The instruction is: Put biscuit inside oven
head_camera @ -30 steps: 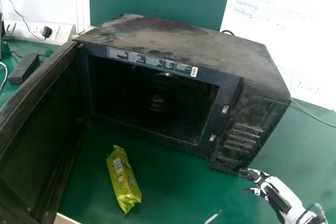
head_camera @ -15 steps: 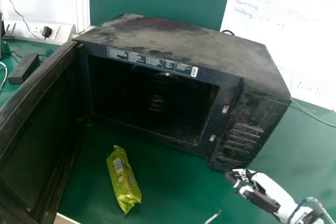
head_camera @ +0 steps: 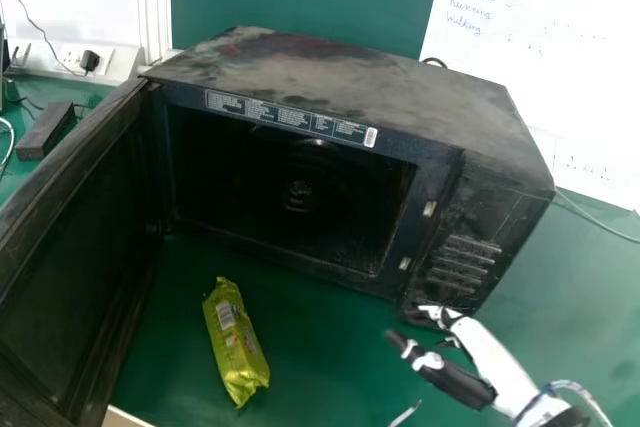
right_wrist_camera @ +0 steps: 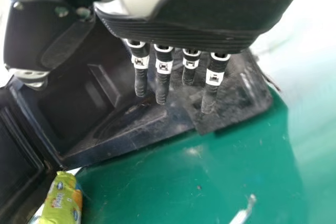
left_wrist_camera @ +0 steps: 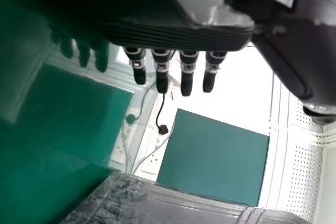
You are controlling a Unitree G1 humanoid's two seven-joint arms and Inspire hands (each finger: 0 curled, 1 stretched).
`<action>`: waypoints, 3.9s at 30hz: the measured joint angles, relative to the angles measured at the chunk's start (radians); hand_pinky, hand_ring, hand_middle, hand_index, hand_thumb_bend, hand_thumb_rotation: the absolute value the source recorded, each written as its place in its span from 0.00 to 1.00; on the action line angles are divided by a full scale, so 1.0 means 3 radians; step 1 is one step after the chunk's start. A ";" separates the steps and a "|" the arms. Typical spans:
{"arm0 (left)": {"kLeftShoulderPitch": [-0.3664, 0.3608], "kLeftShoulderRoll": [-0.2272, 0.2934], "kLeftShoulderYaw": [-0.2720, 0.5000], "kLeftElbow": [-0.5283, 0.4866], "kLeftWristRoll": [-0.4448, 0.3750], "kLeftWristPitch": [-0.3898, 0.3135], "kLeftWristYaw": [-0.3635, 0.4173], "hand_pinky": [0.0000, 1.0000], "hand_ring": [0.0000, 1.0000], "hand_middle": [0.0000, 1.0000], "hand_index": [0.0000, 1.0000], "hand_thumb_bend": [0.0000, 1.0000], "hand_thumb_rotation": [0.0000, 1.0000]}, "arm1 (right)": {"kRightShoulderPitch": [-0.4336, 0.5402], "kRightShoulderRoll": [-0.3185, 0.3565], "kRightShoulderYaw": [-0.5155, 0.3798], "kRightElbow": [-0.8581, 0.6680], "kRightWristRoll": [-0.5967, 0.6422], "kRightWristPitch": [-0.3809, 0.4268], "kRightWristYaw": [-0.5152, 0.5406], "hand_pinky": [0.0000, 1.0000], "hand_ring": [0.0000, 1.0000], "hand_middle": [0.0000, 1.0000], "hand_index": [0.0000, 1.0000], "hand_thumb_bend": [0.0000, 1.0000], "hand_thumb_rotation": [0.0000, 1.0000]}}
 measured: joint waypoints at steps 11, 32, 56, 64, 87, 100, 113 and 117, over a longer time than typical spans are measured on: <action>-0.0003 -0.0002 -0.0001 -0.0003 -0.0004 -0.0001 -0.0005 1.00 0.98 0.99 1.00 0.30 1.00 | -0.0432 0.0656 0.0899 -0.0018 -0.1894 -0.0241 0.0471 0.69 0.80 0.85 0.88 0.89 0.42; -0.0010 -0.0002 -0.0005 -0.0022 -0.0004 -0.0028 0.0007 1.00 0.98 0.99 1.00 0.30 1.00 | -0.1103 0.2714 0.1720 -0.0019 -0.4964 -0.1673 0.2352 0.72 0.83 0.86 0.88 0.94 0.51; -0.0036 0.0001 -0.0006 0.0019 0.0000 -0.0058 0.0019 1.00 0.98 0.99 1.00 0.31 1.00 | -0.1617 0.2707 0.2063 0.0477 -0.5368 -0.1880 0.2537 0.69 0.80 0.83 0.84 0.94 0.59; -0.0039 0.0001 -0.0007 0.0016 -0.0004 -0.0075 0.0007 1.00 0.97 0.99 1.00 0.30 1.00 | -0.1798 0.2723 0.2262 0.0698 -0.5519 -0.1746 0.2527 0.69 0.79 0.83 0.83 0.96 0.54; -0.0042 -0.0002 -0.0013 0.0000 -0.0002 -0.0086 0.0036 1.00 0.97 0.98 1.00 0.32 1.00 | -0.2126 0.2773 0.2829 0.1407 -0.5586 -0.1254 0.2497 0.65 0.76 0.81 0.81 0.80 0.46; -0.0001 -0.0029 -0.0019 -0.0093 -0.0001 -0.0042 0.0088 1.00 0.98 0.98 1.00 0.32 1.00 | -0.2277 0.2821 0.3157 0.1879 -0.5648 -0.1174 0.2412 0.65 0.76 0.83 0.84 0.68 0.37; 0.0018 -0.0052 -0.0023 -0.0127 -0.0001 -0.0012 0.0083 1.00 0.98 0.99 1.00 0.33 1.00 | -0.2383 0.2857 0.3371 0.2119 -0.5698 -0.1231 0.2404 0.63 0.75 0.84 0.85 0.65 0.25; 0.0017 -0.0051 -0.0023 -0.0120 0.0000 -0.0018 0.0074 1.00 0.98 0.99 1.00 0.33 1.00 | -0.2382 0.2853 0.3389 0.2132 -0.5701 -0.1140 0.2398 0.65 0.76 0.84 0.86 0.67 0.19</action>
